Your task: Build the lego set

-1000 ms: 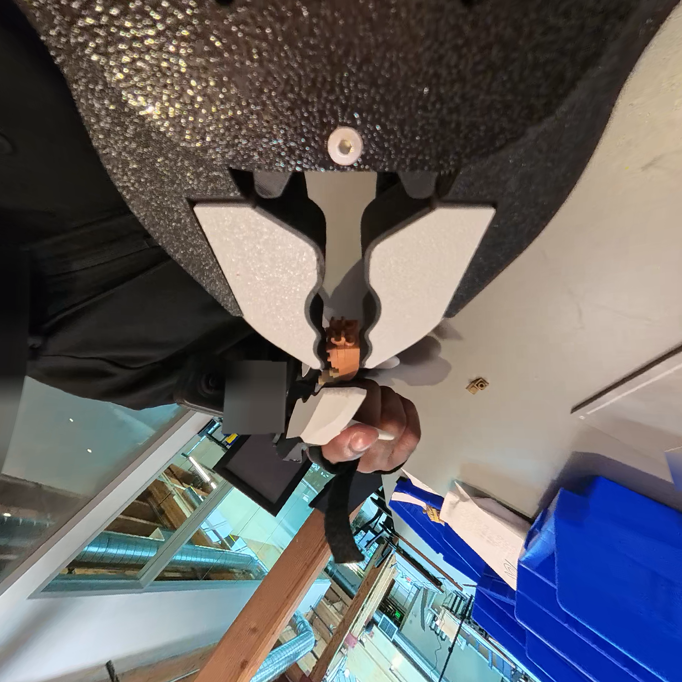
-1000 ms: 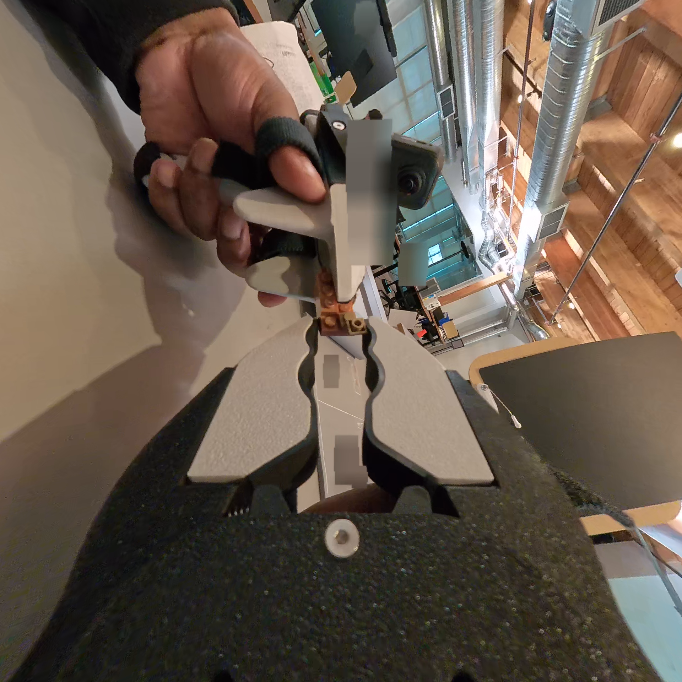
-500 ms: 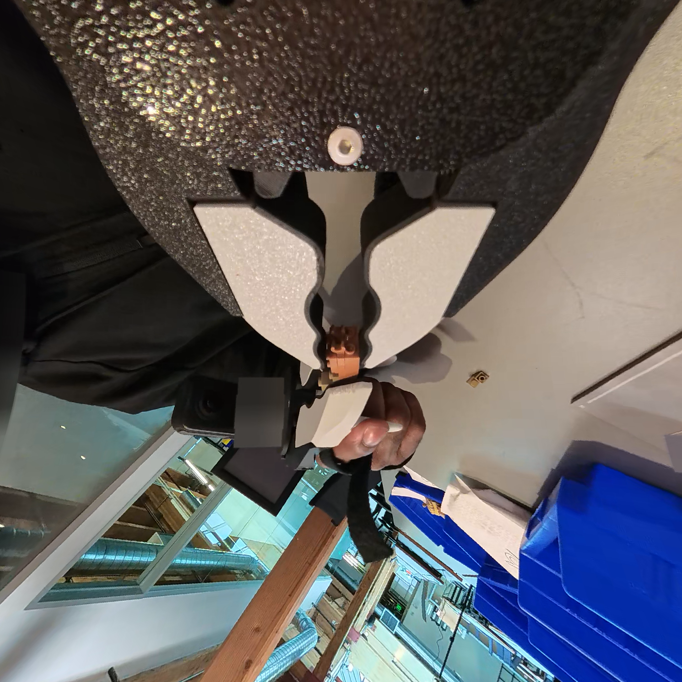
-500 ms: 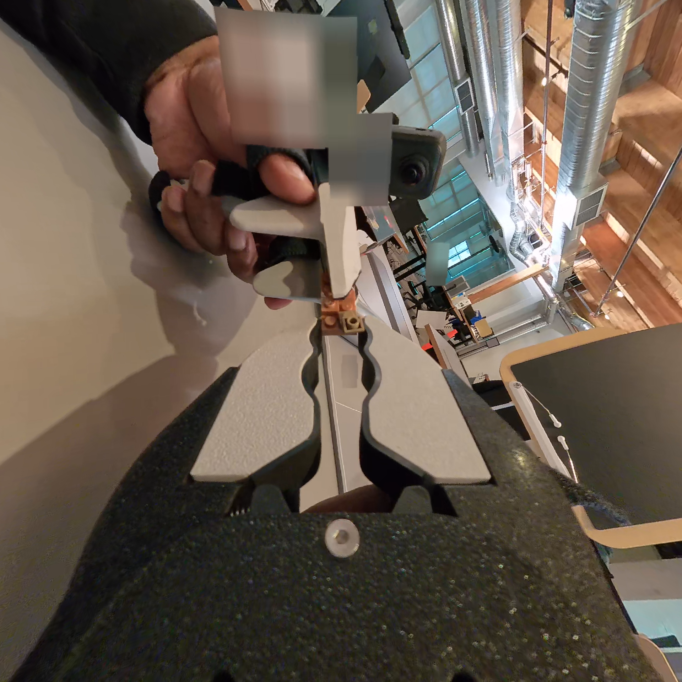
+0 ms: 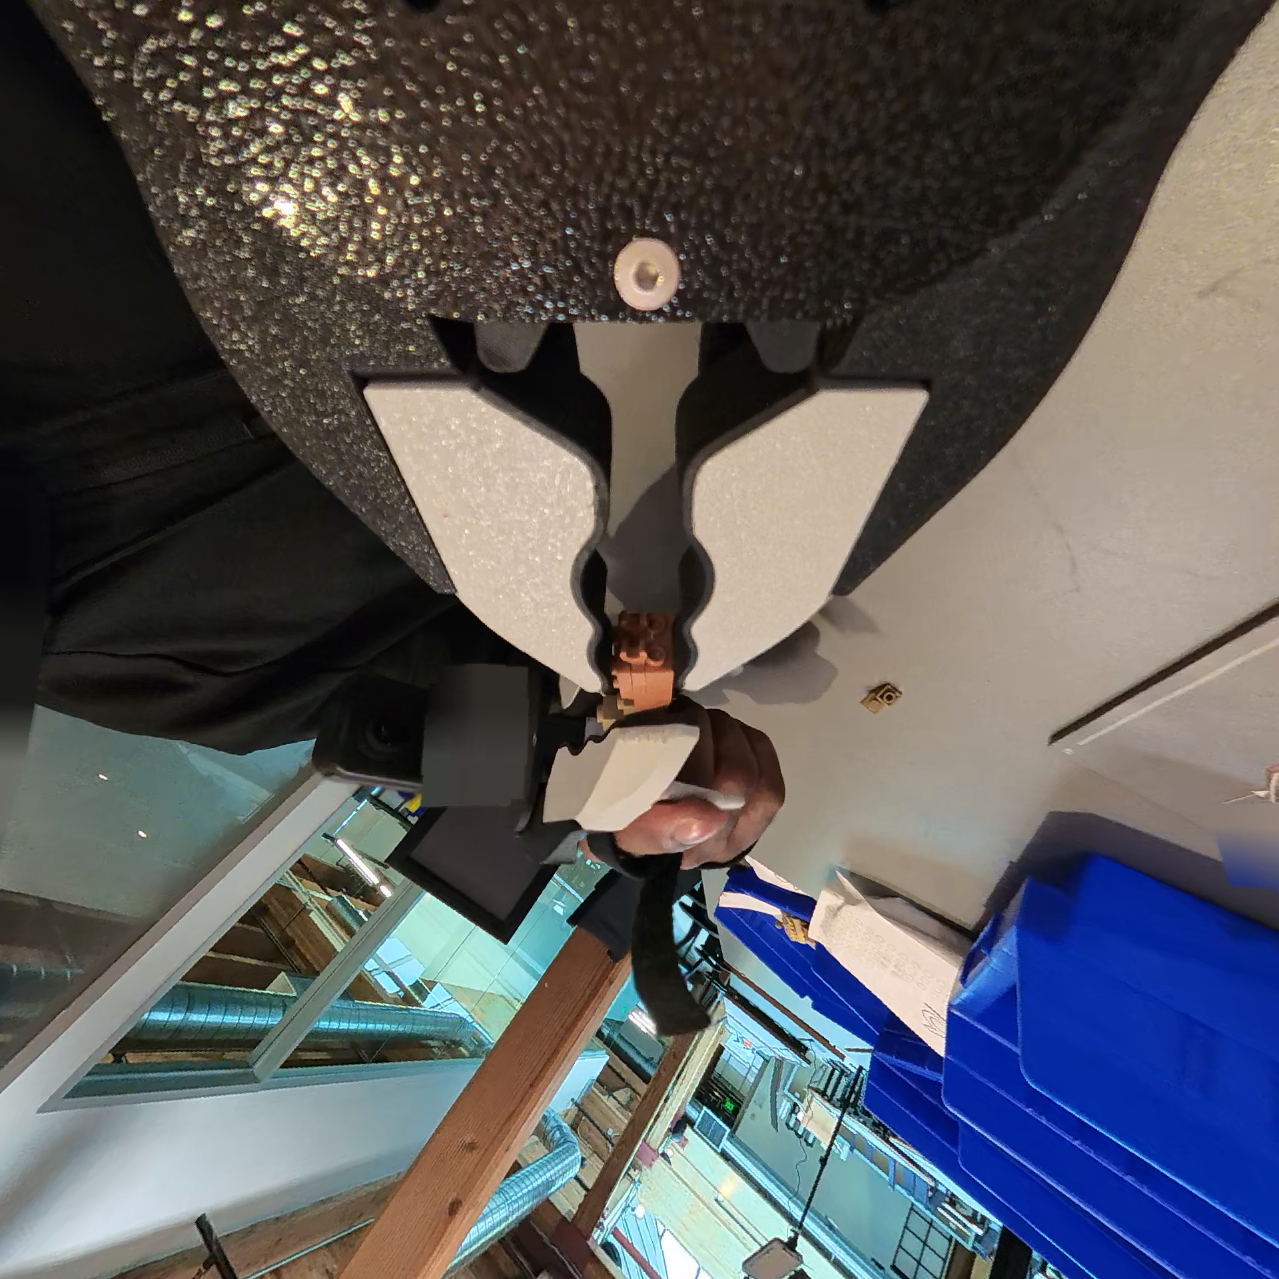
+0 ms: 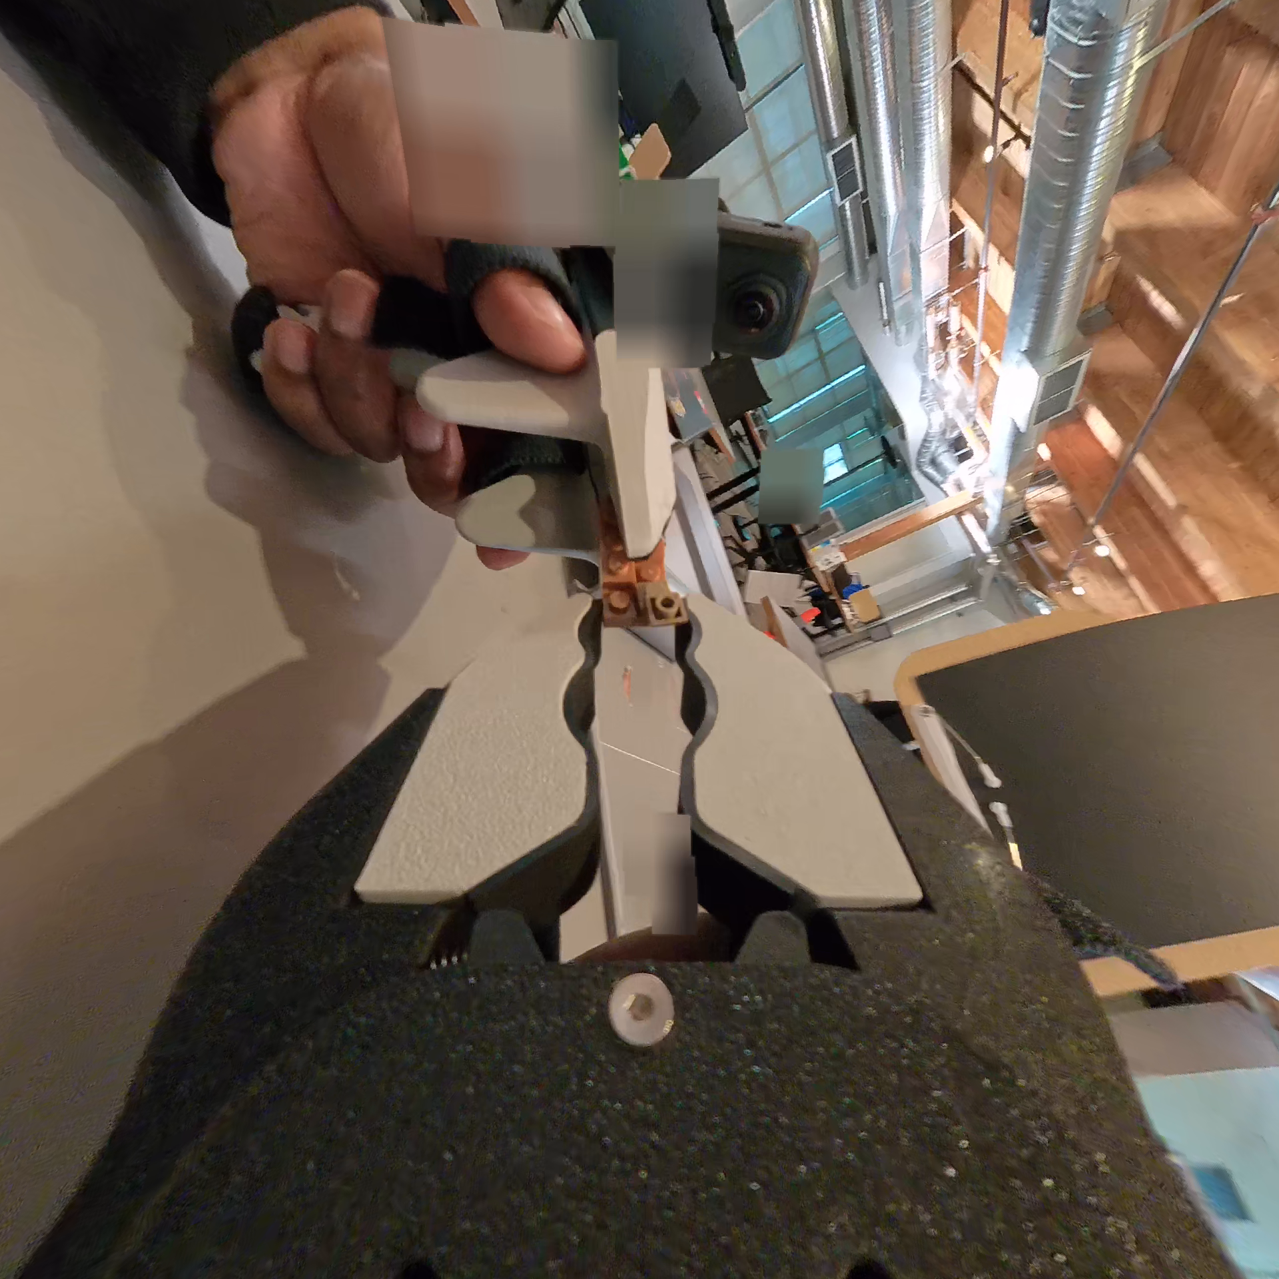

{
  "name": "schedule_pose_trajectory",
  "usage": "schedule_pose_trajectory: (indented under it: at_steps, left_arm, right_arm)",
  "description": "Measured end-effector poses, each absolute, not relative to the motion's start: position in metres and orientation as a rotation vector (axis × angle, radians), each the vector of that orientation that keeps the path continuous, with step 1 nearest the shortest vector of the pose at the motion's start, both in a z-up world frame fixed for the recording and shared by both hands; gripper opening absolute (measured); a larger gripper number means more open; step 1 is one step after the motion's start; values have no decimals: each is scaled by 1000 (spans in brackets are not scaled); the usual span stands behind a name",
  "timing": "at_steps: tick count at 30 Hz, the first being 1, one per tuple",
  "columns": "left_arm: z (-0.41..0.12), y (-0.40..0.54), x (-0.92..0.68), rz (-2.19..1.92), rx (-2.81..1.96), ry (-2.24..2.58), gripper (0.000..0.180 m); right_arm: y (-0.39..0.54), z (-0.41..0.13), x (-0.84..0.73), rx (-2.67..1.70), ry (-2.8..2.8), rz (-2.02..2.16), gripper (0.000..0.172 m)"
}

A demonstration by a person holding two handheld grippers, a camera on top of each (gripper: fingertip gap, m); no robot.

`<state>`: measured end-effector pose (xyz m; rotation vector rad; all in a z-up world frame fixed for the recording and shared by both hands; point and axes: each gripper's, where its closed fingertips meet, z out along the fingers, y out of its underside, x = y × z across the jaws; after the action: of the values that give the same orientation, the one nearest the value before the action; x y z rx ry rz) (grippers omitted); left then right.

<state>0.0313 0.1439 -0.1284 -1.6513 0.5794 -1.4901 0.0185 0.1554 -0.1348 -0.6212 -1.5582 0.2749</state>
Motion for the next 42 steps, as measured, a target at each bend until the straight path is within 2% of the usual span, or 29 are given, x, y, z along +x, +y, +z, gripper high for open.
schedule_pose_trajectory:
  at_steps: [3, 5, 15, 42]
  left_arm:
    - [-123, 145, 31, -1521, -1622, 537, 15]
    - [-122, 146, 30, -1525, -1622, 519, 15]
    - [-126, 149, 29, -1538, -1649, 484, 15]
    - [-125, 150, 28, -1529, -1645, 480, 15]
  right_arm:
    - [162, -139, 19, -590, -1563, 164, 38]
    - [162, -136, 20, -572, -1544, 140, 43]
    - [157, -125, 21, -536, -1500, 164, 26]
    - [158, -125, 20, -560, -1509, 179, 24]
